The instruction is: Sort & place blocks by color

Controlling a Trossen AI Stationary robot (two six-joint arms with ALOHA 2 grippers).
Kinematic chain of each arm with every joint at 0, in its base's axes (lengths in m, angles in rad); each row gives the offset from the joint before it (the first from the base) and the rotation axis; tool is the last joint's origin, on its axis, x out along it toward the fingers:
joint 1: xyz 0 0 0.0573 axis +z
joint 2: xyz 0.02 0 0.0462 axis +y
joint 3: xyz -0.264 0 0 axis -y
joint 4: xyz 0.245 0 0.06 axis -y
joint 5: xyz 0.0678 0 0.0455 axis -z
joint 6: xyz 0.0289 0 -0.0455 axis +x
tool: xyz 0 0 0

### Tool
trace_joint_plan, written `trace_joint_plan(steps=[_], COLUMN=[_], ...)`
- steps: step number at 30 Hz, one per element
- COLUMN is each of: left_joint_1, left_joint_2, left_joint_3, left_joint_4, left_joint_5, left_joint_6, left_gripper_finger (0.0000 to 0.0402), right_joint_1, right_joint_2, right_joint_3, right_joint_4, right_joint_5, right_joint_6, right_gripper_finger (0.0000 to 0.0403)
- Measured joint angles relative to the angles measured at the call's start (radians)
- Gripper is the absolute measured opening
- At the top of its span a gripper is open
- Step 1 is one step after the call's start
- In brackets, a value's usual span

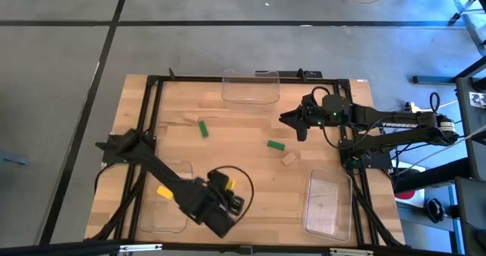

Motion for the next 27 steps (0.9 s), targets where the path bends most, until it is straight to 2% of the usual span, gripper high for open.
trace_joint_plan(steps=[3,8,11,14,17,20,24,27], left_joint_1=[-0.007,-0.016,-0.016,-0.018,-0.017,0.007,0.092,0.176], left_joint_2=[-0.078,-0.192,-0.265,-0.354,-0.455,-0.555,-0.634,-0.665], left_joint_3=[0.0,-0.007,-0.071,-0.2,-0.383,-0.588,-0.827,-0.94], left_joint_4=[0.016,0.024,0.034,0.132,0.385,0.778,1.308,1.529], left_joint_5=[-0.169,-0.364,-0.406,-0.414,-0.424,-0.367,-0.184,-0.037], left_joint_6=[0.197,0.465,0.51,0.513,0.596,0.774,1.034,1.138], left_gripper_finger=[0.0114,0.0114,0.0114,0.0114,0.0114,0.0114,0.0114,0.0114], right_joint_1=[0.0,0.0,0.005,0.018,0.036,0.054,0.072,0.083], right_joint_2=[0.0,0.0,0.0,0.0,0.0,0.0,0.0,0.0], right_joint_3=[0.0,0.0,0.0,0.0,0.0,0.0,0.0,0.0], right_joint_4=[0.022,0.085,0.117,0.146,0.185,0.214,0.244,0.246], right_joint_5=[-0.079,-0.307,-0.423,-0.477,-0.493,-0.492,-0.492,-0.492], right_joint_6=[-0.059,-0.128,-0.129,-0.128,-0.13,-0.161,-0.252,-0.282], right_gripper_finger=[0.0116,0.0116,0.0116,0.0116,0.0116,0.0116,0.0116,0.0116])
